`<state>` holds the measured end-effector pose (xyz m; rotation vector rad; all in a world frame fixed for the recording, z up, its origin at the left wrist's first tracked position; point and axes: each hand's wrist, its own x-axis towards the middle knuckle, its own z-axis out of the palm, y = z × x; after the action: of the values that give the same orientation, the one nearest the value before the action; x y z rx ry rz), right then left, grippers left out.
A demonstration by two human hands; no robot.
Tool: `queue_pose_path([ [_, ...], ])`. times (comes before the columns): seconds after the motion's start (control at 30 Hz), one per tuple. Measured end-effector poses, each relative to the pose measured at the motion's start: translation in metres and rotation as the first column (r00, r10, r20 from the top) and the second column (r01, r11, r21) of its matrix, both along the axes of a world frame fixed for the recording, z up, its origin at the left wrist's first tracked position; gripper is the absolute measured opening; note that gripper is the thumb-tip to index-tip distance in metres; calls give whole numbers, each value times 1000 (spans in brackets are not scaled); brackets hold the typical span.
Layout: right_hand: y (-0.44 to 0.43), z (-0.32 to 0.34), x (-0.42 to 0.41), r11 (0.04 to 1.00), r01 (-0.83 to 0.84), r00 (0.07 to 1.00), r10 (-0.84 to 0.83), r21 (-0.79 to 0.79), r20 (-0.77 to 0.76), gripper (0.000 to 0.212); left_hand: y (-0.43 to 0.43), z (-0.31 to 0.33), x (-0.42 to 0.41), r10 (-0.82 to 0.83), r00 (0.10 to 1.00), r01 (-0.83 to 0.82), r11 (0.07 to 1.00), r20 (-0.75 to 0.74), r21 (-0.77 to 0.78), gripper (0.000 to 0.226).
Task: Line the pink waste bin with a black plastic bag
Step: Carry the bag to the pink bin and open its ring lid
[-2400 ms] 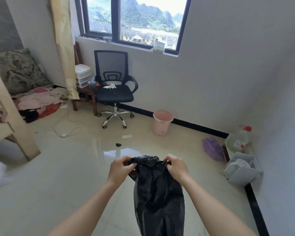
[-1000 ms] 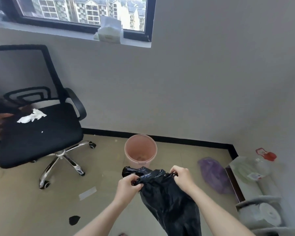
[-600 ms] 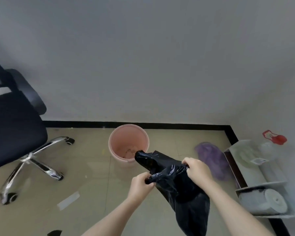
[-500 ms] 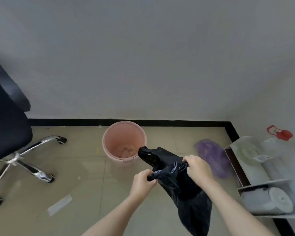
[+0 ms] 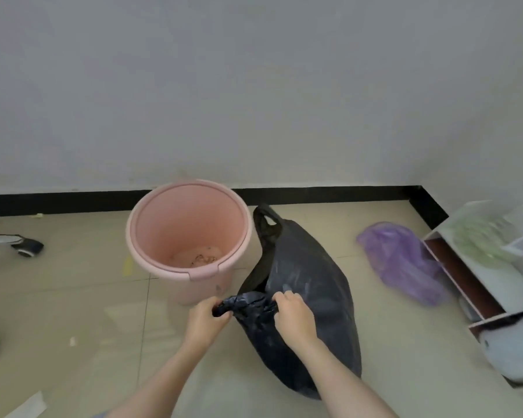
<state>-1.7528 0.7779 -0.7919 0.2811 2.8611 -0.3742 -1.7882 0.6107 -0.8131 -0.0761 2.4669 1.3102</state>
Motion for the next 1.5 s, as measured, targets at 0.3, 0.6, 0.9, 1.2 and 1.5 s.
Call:
queue_pose_path([
  [0.3, -30, -70, 1, 996, -48, 991, 58, -78, 120, 32, -33, -52, 2, -31, 992, 44, 994, 123, -104, 12],
  [0.6, -40, -55, -18, 972, -198, 980, 194, -125, -47, 26, -65, -16, -13, 208, 963, -254, 915, -173, -315, 51],
  [0.9, -72, -14, -77, 885, -458, 826, 459, 86, -327, 61, -52, 8, -38, 427, 773, -634, 512, 468, 580, 24],
  [1.2, -86, -17, -70, 896, -414, 849, 443, 159, -286, 41, -61, 3, -27, 408, 737, -676, 439, 539, 592, 21],
  [1.5, -90, 18, -68, 872, -472, 868, 486, 130, -105, 29, -70, -1, -19, 441, 706, -708, 413, 555, 573, 19],
])
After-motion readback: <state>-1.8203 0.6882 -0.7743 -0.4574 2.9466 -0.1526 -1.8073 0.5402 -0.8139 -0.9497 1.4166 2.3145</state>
